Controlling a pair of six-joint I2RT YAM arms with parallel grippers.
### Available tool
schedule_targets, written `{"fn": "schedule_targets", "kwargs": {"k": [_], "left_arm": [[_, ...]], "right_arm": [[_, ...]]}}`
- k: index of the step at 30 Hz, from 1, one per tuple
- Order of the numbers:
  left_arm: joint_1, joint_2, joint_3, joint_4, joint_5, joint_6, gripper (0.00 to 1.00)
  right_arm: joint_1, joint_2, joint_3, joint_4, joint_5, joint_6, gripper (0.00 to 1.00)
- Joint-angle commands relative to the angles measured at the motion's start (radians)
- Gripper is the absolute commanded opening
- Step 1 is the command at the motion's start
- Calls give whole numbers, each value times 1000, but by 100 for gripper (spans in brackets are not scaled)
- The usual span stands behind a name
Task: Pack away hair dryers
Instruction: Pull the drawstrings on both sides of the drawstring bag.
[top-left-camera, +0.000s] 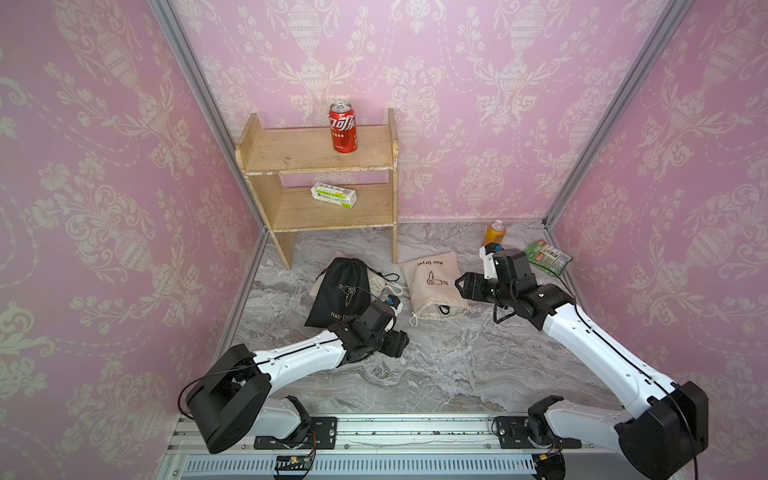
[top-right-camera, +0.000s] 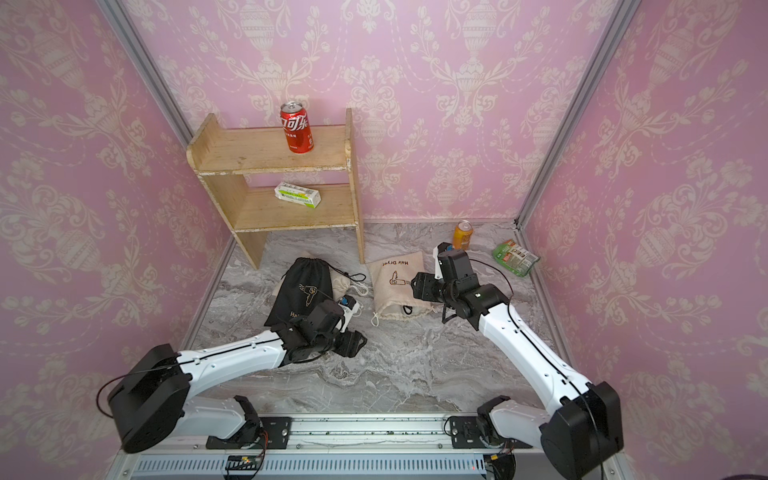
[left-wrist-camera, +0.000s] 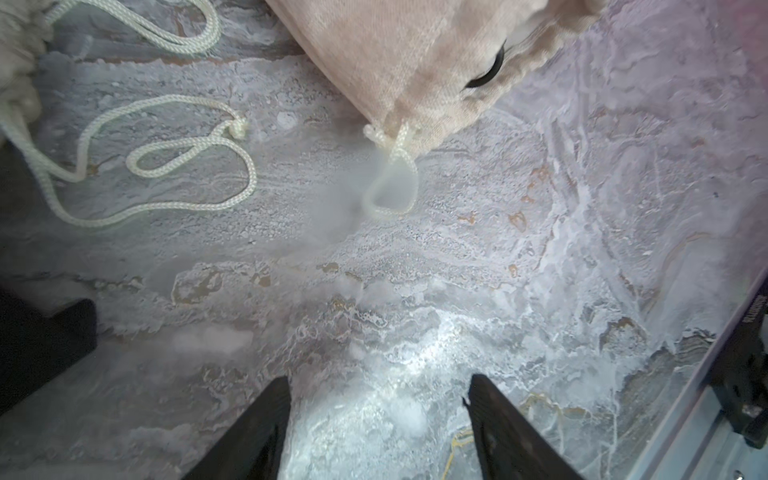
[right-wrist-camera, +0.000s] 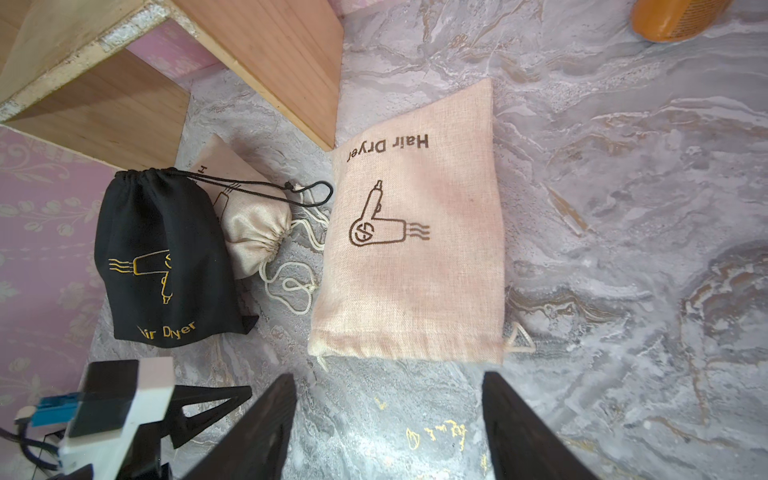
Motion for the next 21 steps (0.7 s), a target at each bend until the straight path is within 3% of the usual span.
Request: {"fn": "schedule_targets", "kwargs": {"k": [1,12,21], "left_arm": [[-1,88,77,57,30,139,72],[79,314,191,137,103,243,73],[99,369,215,217,137,234,67]], "right_arm": [[-22,-43,-49,28,-14,28,73],[-49,-87,-86,59,-47,32,73],[-51,-96,-84,63,-54,34,73]]}}
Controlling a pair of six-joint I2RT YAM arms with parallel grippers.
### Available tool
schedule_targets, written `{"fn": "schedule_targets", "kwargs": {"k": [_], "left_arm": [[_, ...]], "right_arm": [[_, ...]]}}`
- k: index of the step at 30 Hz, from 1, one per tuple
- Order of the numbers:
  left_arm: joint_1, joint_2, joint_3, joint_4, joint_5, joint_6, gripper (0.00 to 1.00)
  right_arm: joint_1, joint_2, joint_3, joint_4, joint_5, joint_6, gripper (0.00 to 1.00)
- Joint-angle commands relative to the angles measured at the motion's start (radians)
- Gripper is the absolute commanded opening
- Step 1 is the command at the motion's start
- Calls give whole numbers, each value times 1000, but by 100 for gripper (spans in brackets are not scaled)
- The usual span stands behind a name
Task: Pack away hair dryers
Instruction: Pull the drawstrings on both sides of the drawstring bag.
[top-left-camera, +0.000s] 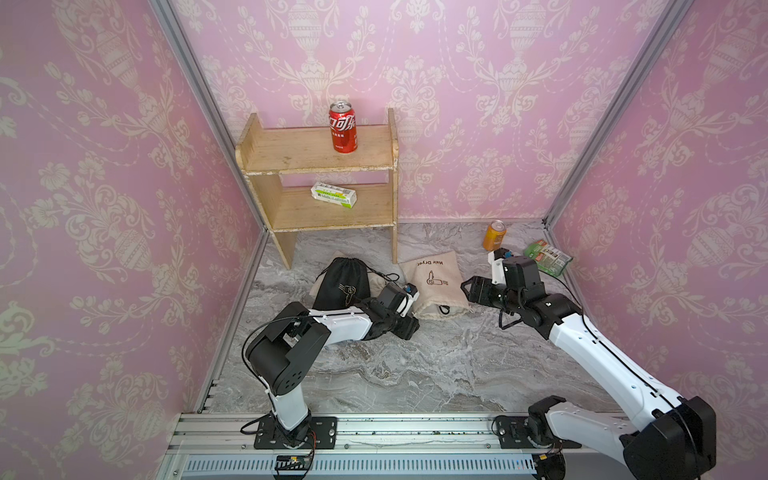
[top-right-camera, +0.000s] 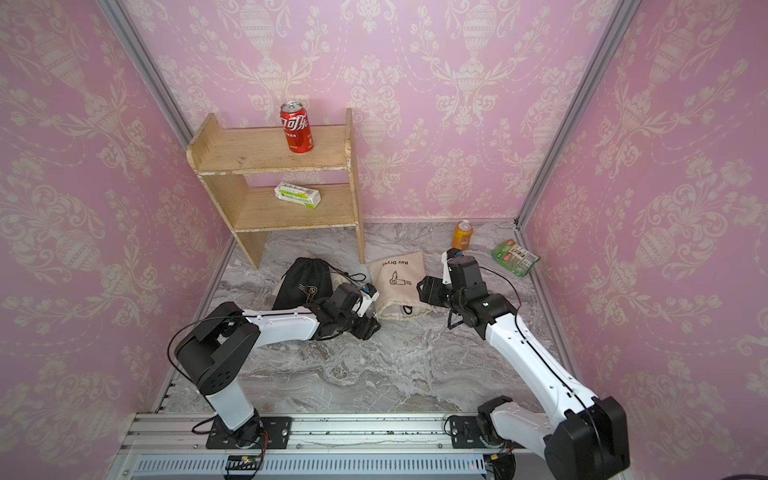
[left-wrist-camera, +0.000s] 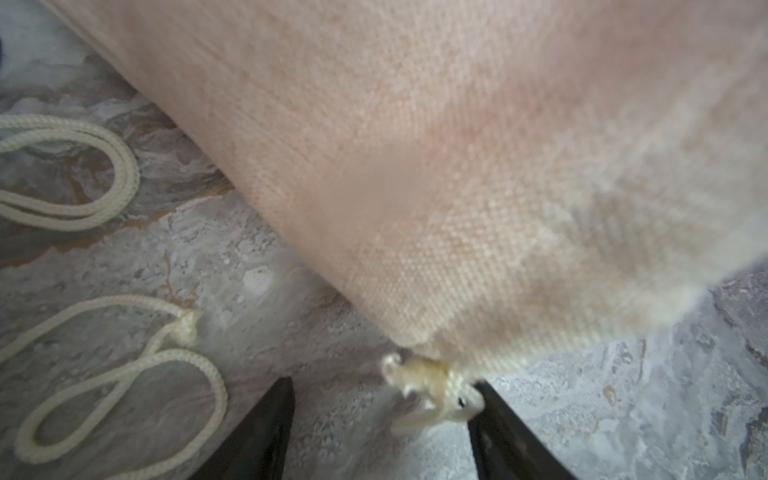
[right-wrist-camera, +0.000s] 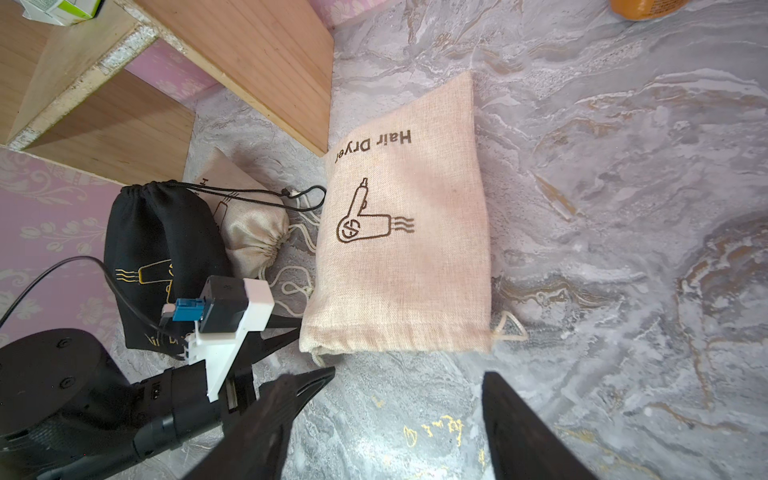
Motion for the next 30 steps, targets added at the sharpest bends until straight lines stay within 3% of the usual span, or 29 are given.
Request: {"fn": "schedule_targets", "kwargs": {"k": [1,5,8,13,16,30], "left_arm": [[7,16,23,41,51,18,67],[7,31,25,54,65,10,59],[6,36,23,59,71,0,37],[10,5,0,52,68,-1,21],[20,-8,-1,47,67,-6,0],[69,-101,-4,28,122,-34,0]], "right_arm": [[-5,-26,-1,14,-12,12,73],[-5,-30,0,-7,0,11,72],[-6,-43,-1,-21,6,9,72],[-6,-69,-5,-39,26,0,72],[-4,-71,-8,-54,39,-5,72],[-4,-117,-116,-128,74,18,72]]}}
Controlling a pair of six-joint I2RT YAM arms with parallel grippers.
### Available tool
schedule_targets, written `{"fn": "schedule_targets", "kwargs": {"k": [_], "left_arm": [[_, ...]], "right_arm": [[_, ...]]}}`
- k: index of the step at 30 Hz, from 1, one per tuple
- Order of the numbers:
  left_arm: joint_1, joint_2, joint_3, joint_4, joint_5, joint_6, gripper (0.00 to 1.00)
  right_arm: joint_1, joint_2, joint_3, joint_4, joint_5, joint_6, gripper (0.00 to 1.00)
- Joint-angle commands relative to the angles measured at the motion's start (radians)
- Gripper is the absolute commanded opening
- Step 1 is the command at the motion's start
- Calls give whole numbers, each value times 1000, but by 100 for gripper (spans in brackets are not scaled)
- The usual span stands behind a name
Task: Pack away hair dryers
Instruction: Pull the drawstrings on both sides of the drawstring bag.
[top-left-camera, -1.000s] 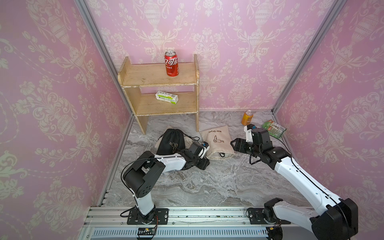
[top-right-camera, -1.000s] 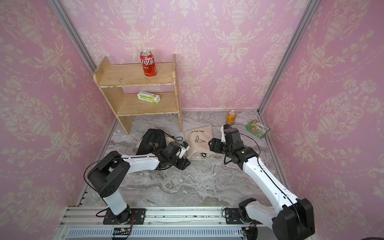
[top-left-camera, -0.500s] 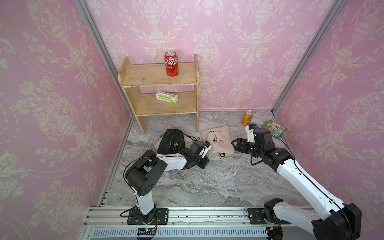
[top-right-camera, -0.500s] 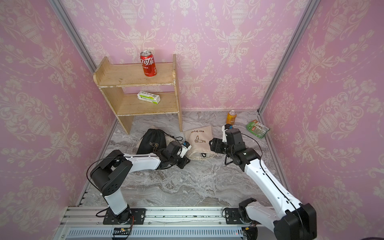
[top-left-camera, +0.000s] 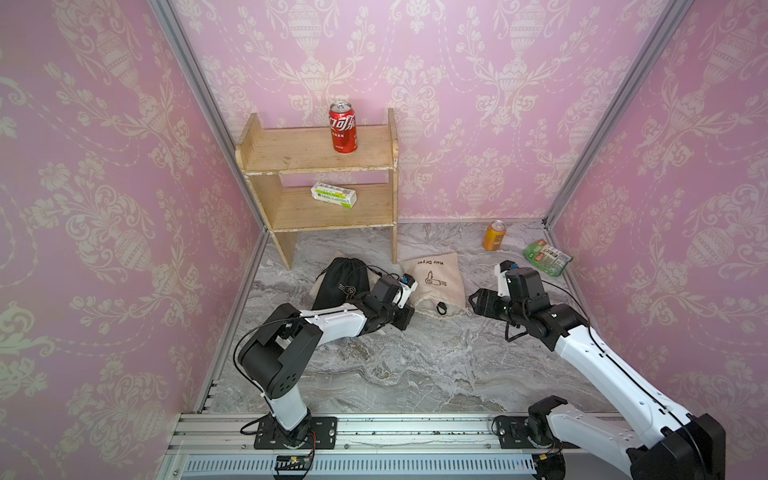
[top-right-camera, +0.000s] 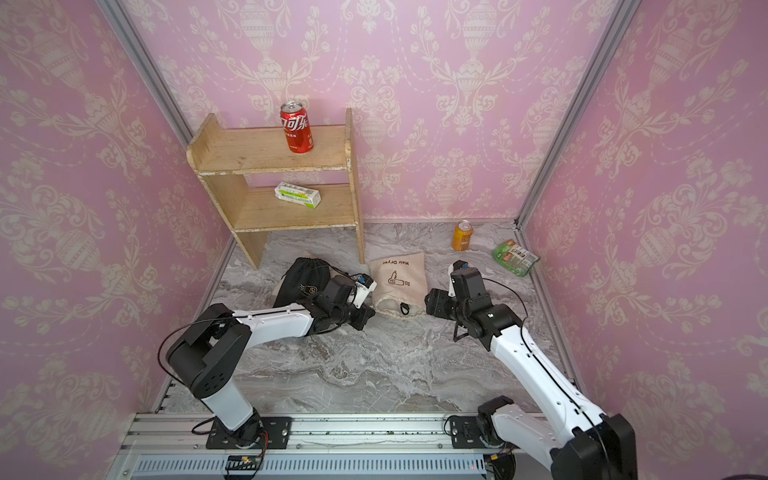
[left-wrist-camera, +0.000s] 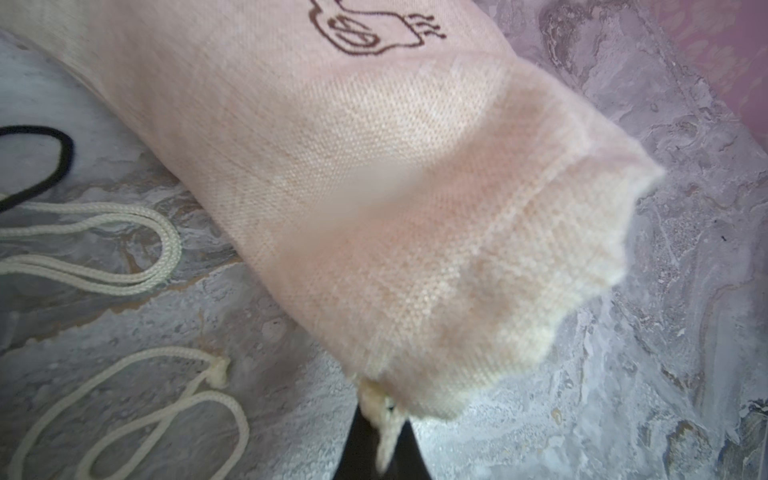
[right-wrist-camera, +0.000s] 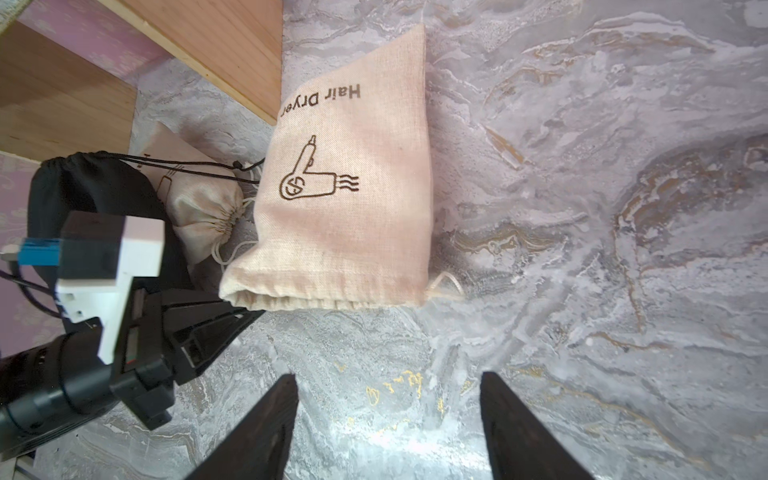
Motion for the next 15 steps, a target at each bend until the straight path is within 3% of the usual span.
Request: {"fn": "schedule_targets", "kwargs": {"k": [1,15], "left_arm": [[17,-48,-6,-27,49,-15,0],[21,-19,-68,-42,120,-50,0]], "right_arm": [[-4,-22,-32,-32,5,12,72],[-5,39,-143,51,-85,-2,72]]}}
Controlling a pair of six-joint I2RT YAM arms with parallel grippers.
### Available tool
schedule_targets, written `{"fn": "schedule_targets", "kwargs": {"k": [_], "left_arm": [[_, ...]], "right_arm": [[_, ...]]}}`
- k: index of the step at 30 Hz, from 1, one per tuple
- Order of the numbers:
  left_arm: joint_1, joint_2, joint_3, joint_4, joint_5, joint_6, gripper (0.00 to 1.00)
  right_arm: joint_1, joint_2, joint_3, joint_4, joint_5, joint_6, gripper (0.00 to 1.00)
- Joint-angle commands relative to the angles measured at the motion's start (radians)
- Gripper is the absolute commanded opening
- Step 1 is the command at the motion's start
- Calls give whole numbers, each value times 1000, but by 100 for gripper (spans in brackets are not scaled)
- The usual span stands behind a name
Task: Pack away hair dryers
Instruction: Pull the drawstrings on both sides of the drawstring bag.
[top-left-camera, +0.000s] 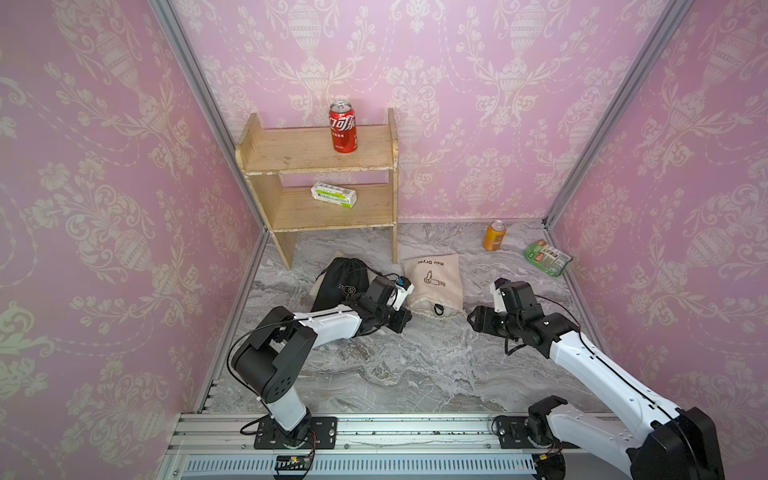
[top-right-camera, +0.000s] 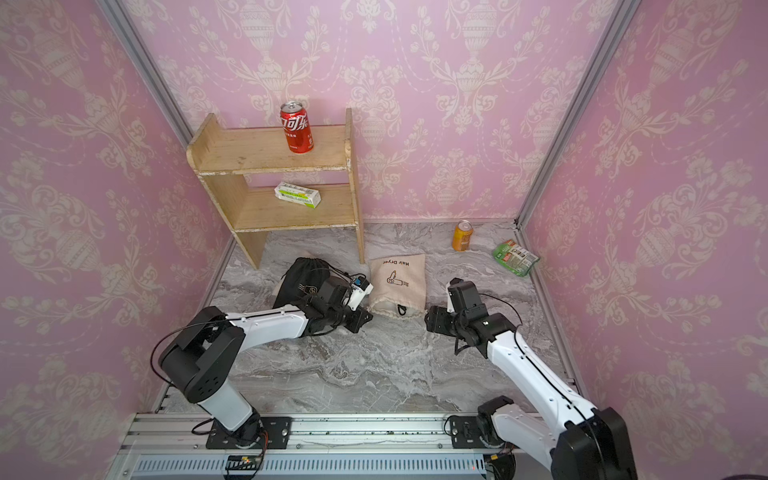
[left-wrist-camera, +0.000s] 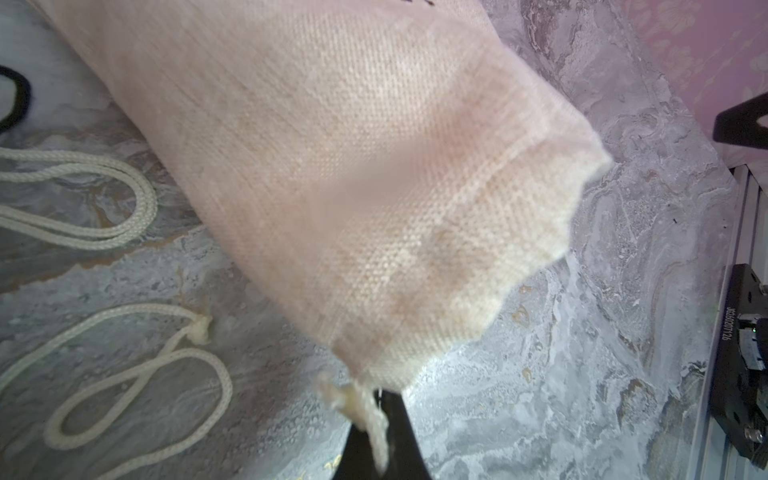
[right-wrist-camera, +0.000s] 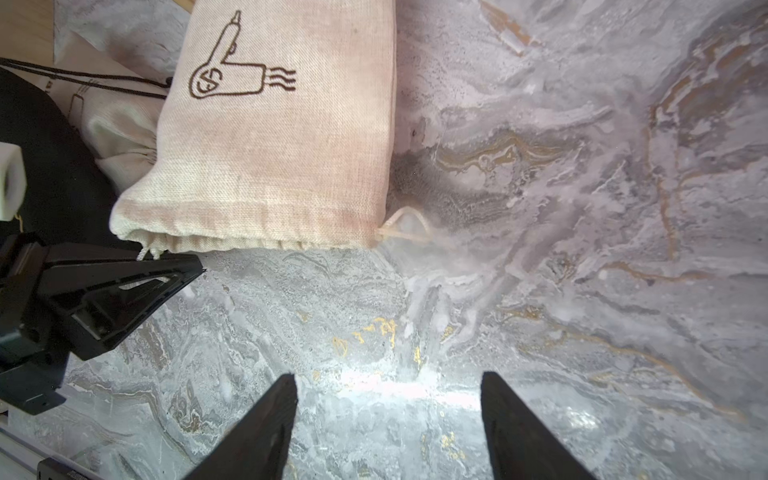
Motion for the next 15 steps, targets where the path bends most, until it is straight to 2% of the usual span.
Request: {"fn": "schedule_targets", "kwargs": {"k": [1,15], "left_arm": [[5,5,-30,-14,32,-30,0],[9,-3,-43,-28,6,-30,0]], "right_arm": [[-4,24,-19,46,-24,-4,72],[-5,87,-11,71,-13,-25,72]]}}
